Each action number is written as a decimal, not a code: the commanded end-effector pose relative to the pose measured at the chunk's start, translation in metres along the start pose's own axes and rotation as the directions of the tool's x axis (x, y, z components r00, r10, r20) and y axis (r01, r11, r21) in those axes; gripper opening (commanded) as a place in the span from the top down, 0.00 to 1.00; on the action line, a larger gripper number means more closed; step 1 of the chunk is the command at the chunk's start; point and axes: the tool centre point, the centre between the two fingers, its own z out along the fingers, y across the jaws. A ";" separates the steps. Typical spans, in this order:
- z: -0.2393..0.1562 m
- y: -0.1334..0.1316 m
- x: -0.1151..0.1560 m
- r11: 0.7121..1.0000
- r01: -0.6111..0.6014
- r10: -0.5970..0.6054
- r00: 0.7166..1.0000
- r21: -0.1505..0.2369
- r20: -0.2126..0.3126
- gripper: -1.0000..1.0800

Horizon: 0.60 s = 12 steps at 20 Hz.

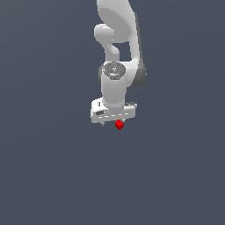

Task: Pick up the red cube and move it to a goal position.

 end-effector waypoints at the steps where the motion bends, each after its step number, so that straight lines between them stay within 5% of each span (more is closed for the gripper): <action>1: 0.011 -0.007 -0.004 0.998 0.062 -0.062 0.998 0.001 -0.001 0.04; 6: 0.040 -0.023 -0.014 0.975 0.220 -0.220 0.975 0.003 -0.006 0.04; 12: 0.075 -0.039 -0.030 0.917 0.400 -0.400 0.916 0.005 -0.012 0.04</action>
